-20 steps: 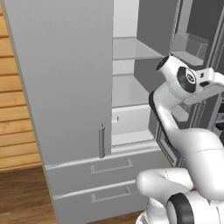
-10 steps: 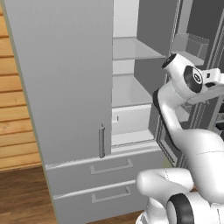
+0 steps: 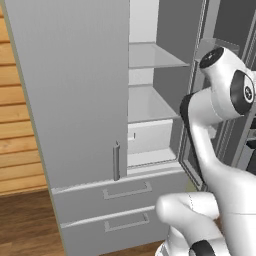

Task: Grab a lemon wedge from the fridge and one ice cube from the ice bowl, and put them in the glass of lemonade.

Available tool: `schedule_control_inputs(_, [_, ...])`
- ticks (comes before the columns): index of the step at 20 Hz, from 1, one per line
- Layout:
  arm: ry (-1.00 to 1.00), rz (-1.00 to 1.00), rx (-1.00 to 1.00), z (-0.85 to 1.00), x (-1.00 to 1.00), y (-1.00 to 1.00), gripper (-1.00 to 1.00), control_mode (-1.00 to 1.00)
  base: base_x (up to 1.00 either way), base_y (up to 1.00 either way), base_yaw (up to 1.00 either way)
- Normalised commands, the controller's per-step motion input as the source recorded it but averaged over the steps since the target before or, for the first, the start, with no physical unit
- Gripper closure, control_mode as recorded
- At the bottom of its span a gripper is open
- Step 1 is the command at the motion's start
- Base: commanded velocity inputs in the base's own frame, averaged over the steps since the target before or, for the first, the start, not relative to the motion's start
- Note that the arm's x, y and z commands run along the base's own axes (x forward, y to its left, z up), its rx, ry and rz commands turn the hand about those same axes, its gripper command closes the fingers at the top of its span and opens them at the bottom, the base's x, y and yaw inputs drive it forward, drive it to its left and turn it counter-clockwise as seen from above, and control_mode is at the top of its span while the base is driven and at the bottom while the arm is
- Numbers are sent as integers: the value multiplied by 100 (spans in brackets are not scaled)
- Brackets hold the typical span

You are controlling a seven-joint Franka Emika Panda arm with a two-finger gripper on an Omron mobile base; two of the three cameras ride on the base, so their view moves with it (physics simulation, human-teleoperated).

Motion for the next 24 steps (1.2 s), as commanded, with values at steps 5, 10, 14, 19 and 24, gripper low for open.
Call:
schedule_control_inputs(5, [-14,19,4,-1,-37,100,-100,-100,0,0,0])
schedule_control_inputs(10, [-18,29,15,-18,-8,100,-100,-100,0,0,0])
schedule_control_inputs(14, [-9,40,25,-35,11,100,-100,-100,0,0,0])
schedule_control_inputs(19, [1,53,29,-40,61,96,-100,-100,0,0,0])
schedule_control_inputs(24, [9,50,17,-29,54,59,-100,-100,0,0,0])
